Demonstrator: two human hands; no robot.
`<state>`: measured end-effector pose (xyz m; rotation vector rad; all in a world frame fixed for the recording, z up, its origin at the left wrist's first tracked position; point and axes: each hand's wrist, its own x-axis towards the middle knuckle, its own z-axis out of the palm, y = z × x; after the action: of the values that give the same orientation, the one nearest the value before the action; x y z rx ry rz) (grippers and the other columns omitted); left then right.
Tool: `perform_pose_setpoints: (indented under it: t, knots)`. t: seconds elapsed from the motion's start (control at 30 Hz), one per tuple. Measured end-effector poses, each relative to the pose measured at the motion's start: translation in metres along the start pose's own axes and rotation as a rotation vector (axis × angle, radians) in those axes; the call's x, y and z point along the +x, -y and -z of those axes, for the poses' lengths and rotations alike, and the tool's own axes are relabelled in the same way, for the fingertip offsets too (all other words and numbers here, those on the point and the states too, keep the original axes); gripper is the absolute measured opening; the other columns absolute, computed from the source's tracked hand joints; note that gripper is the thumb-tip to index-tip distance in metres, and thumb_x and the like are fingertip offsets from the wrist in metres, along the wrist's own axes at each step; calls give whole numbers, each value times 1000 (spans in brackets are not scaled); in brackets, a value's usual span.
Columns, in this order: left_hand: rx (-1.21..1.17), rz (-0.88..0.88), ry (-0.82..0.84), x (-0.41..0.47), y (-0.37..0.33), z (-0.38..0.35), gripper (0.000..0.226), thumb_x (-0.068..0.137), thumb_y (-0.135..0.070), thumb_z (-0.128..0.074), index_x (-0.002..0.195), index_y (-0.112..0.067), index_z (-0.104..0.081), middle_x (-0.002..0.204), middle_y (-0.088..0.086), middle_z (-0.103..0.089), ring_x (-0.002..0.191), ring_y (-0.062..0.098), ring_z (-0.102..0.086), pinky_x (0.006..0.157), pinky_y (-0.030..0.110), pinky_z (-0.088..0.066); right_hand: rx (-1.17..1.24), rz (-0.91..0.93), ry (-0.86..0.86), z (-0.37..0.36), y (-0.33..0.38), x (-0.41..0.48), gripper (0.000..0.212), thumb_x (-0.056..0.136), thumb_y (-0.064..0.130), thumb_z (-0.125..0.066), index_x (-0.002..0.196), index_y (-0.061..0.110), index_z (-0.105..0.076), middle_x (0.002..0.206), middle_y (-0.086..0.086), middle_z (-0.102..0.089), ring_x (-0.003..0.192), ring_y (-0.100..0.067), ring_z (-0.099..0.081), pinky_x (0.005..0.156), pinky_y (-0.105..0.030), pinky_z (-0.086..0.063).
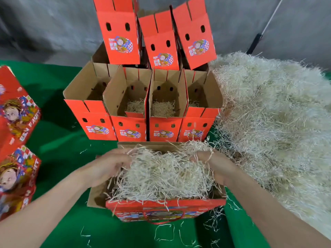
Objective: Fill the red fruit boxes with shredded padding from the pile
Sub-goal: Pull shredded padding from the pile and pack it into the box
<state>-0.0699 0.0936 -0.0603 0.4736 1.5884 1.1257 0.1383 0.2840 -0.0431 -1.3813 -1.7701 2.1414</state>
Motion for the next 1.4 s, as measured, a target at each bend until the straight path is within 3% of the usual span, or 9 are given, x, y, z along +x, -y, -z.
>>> perform_pose_setpoints:
  t: [0.1,0.2,0.3,0.47,0.6,0.8,1.03,1.3,1.4]
  knots:
    - [208,80,225,-2,3,-16,129,41,-54,-87,147,-25,-20,143,-12,-31,136,12,-27,113,32,-17,4,0,89,-15,6,-4,77,79,30,-66,142,7,-28,148,-11,-29,134,-28,-29,107,-44,-25]
    - [332,52,96,10,11,-38,99,63,-33,-84,144,-17,-28,143,1,-39,129,14,-37,108,27,-26,-148,24,230,-31,2,-3,100,63,40,-79,142,10,-26,141,-6,-40,130,-26,-40,104,-38,-34]
    - [282,56,64,16,6,-40,76,63,-24,-84,126,-12,-45,121,0,-55,106,11,-52,90,23,-40,-293,72,259,-34,-2,-1,31,77,19,-73,102,18,-54,103,12,-56,91,5,-63,78,-9,-49]
    - [27,46,-90,10,-2,-4,105,50,-30,-82,141,-16,-30,143,6,-36,132,23,-31,111,41,-17,-197,81,68,-2,-4,12,76,80,14,-67,141,11,-22,140,-8,-40,130,-29,-39,108,-42,-28]
    - [57,155,168,2,2,-5,136,34,-33,-95,147,-27,-19,148,4,-33,137,18,-28,115,44,-15,-152,85,-85,-2,-3,20,84,79,21,-69,144,6,-17,137,-14,-40,100,-21,-51,97,-44,-36]
    - [302,30,6,14,9,-19,106,69,-4,-78,149,-25,-12,154,-2,-16,136,10,-21,109,27,-17,-408,-121,384,5,-11,9,123,59,33,-84,148,17,-1,151,-7,-23,137,-25,-26,112,-40,-22]
    - [1052,-182,-96,20,-2,9,46,75,10,-51,111,-18,-61,113,0,-65,101,12,-59,79,19,-47,-967,-65,229,13,-17,26,26,85,-4,-50,104,11,-41,88,3,-47,79,-7,-55,60,-16,-46]
    - [1308,60,182,47,12,-17,34,94,-27,-50,120,-6,-48,115,9,-58,104,23,-57,86,30,-46,-1179,-84,348,-17,-15,57,71,85,18,-64,141,0,-24,140,-13,-39,125,-26,-43,102,-29,-37]
    - [1326,117,278,70,24,-26,27,95,-20,-45,111,-1,-54,88,6,-56,77,18,-55,66,28,-43,-1372,-81,439,-38,-21,85,36,87,20,-60,114,-1,-50,119,-16,-57,96,-24,-60,83,-33,-52]
